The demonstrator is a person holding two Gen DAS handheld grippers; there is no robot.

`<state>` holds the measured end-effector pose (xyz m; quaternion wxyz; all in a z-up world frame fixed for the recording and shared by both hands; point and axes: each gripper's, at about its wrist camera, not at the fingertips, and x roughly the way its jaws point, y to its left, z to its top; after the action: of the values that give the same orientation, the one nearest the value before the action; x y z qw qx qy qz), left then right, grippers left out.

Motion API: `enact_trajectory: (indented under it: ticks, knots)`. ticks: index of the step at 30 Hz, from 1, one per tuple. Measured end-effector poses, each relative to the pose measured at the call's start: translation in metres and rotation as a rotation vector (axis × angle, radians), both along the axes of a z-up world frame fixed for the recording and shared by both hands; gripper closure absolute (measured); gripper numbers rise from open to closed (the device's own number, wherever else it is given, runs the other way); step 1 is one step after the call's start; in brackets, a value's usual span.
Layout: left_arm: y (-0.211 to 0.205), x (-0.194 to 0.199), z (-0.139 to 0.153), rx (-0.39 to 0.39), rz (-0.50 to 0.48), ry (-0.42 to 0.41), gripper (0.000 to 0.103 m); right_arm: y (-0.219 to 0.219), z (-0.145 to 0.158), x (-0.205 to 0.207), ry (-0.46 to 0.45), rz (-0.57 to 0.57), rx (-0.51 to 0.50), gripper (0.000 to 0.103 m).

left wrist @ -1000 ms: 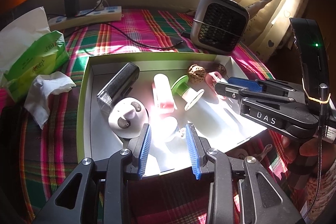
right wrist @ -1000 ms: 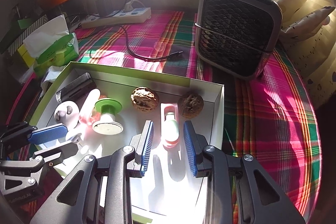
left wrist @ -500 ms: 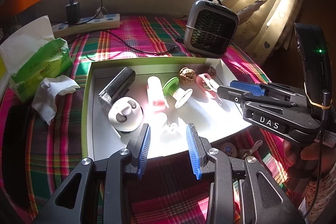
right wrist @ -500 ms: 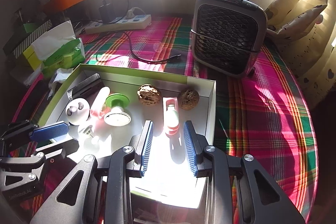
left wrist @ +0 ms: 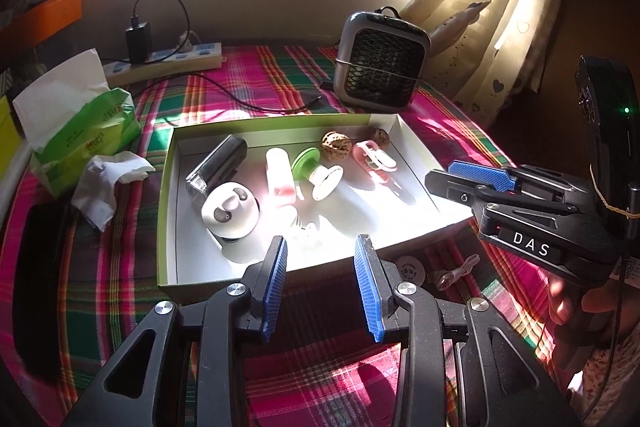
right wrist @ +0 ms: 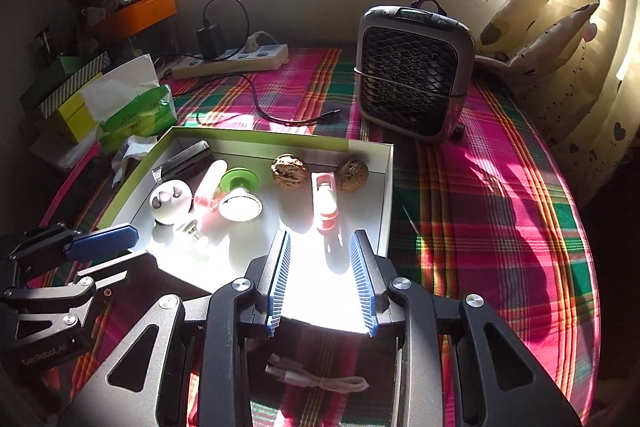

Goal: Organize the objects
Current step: 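Lift both open tools up and back out of the box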

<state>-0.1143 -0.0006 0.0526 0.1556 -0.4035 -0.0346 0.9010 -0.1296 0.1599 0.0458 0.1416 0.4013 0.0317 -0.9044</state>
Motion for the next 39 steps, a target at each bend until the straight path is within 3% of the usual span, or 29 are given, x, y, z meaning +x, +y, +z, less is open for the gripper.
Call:
enact_trajectory:
  ticks: [9, 19, 39]
  knots:
    - [0.003, 0.012, 0.0, 0.02, -0.019, 0.005, 0.071, 0.011, 0.001, 0.026, 0.021, -0.022, -0.004, 0.065]
    - [0.004, 0.024, -0.007, 0.032, -0.038, -0.008, 0.071, 0.009, -0.021, 0.046, -0.017, -0.014, 0.02, 0.059]
    - [0.007, 0.025, -0.014, 0.048, -0.061, -0.038, 0.071, 0.003, -0.035, 0.066, -0.028, 0.001, 0.114, 0.059]
